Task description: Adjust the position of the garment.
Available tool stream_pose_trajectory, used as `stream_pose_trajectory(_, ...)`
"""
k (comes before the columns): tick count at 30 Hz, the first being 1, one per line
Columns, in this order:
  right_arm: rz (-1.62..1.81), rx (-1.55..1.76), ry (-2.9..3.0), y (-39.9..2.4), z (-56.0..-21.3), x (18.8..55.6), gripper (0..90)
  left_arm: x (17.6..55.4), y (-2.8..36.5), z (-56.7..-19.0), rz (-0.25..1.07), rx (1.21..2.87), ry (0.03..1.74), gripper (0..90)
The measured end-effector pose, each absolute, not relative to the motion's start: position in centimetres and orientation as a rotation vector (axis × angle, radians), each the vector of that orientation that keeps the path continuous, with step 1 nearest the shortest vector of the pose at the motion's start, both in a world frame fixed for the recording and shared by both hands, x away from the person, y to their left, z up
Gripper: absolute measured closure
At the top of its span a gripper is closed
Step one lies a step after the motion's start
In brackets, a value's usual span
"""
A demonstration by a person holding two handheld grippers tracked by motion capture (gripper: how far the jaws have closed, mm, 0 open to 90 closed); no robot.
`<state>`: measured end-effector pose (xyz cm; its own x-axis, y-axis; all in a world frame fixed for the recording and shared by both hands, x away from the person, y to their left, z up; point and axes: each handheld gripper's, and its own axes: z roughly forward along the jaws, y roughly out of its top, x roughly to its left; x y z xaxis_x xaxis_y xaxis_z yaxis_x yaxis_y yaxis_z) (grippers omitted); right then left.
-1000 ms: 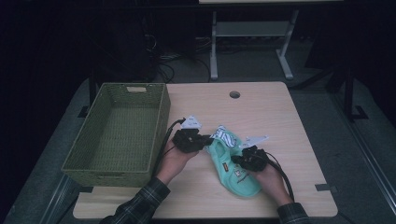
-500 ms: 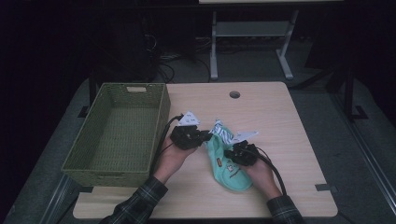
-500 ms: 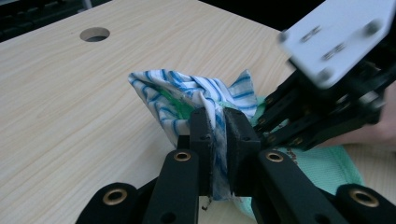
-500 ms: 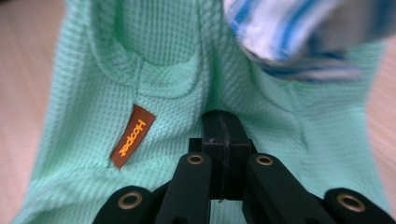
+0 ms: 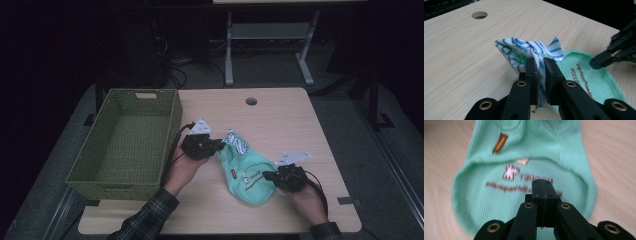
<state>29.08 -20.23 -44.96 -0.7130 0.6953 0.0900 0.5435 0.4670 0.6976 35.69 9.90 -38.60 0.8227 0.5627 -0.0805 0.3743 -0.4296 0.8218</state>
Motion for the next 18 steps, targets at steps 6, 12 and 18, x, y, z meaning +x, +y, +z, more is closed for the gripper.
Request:
stream_pose_trajectory(6,1.048,1.110,2.533,-21.8,-45.8,27.9,89.8,35.7,10.0,-38.6,0.257,2.070,0.695,82.2)
stream_pose_trajectory(12,1.014,1.115,2.576,-21.3,-46.4,28.1,89.8,35.8,10.1,-38.5,0.259,2.069,0.696,82.2)
stream_pose_trajectory(18,1.020,1.097,2.580,-20.6,-46.5,28.5,89.8,35.8,10.6,-38.0,0.269,2.050,0.702,82.1)
